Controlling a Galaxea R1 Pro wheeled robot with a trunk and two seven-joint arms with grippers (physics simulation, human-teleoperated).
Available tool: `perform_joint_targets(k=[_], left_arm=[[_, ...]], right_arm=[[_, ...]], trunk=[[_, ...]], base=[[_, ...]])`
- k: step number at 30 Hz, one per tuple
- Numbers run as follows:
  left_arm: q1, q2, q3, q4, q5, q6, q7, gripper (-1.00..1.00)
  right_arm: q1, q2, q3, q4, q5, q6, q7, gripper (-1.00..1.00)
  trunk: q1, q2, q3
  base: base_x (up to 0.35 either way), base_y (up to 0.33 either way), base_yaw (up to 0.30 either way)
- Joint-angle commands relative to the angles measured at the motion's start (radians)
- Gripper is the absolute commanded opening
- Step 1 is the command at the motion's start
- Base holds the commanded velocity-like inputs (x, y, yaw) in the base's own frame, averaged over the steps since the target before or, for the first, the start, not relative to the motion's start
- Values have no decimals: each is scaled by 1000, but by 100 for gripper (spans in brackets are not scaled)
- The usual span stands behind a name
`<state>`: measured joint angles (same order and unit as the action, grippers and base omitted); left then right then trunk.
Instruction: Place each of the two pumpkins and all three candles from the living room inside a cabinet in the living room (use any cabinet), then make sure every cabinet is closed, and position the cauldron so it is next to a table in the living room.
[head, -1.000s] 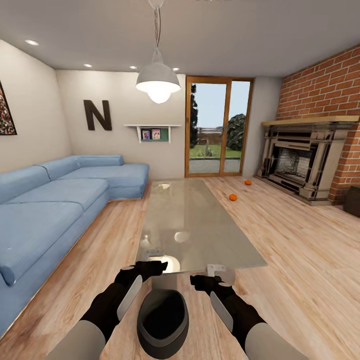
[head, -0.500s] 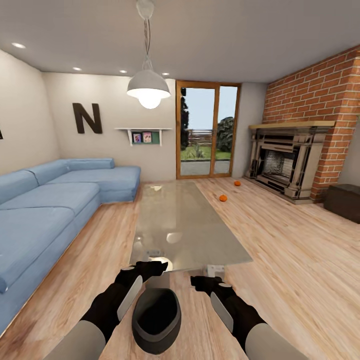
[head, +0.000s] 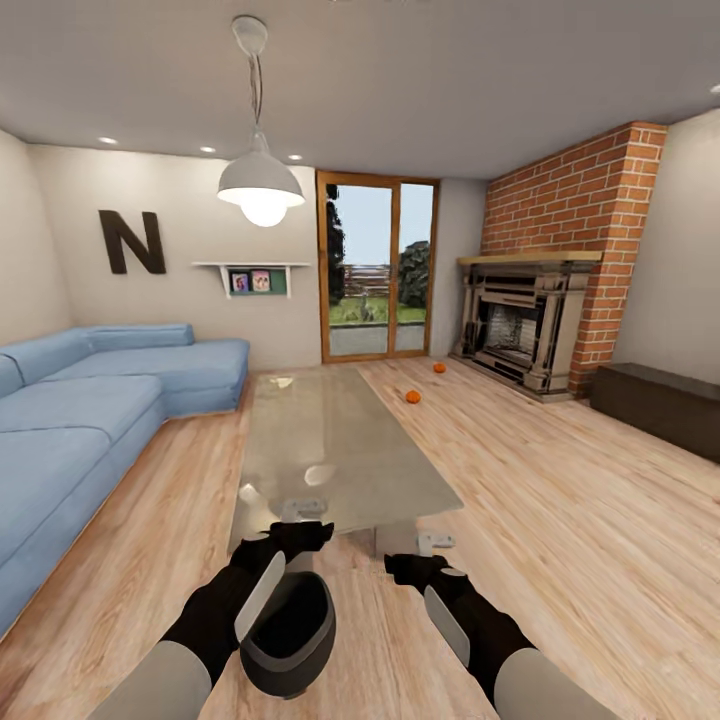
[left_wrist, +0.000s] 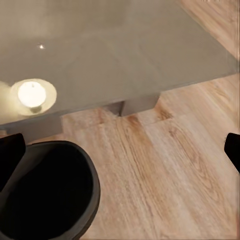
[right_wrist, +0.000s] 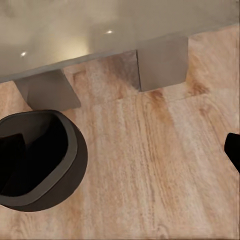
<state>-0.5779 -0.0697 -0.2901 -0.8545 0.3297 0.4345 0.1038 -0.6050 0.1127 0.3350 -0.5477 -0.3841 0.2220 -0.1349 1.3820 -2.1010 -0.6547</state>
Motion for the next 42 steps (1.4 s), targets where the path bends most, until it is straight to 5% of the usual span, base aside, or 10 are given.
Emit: perform_joint_targets(k=[1, 42], left_arm=[[1, 1, -3, -3, 11, 2, 10, 100], [6, 1, -3, 4, 9, -5, 17, 100]], right_arm=[[0, -2, 7, -2, -11, 3, -9, 100], [2, -18, -13, -1, -8, 2, -9, 100]], trunk=[[0, -1, 0], [0, -1, 42]], base=[[-5, 0, -227], [-10, -68, -214]])
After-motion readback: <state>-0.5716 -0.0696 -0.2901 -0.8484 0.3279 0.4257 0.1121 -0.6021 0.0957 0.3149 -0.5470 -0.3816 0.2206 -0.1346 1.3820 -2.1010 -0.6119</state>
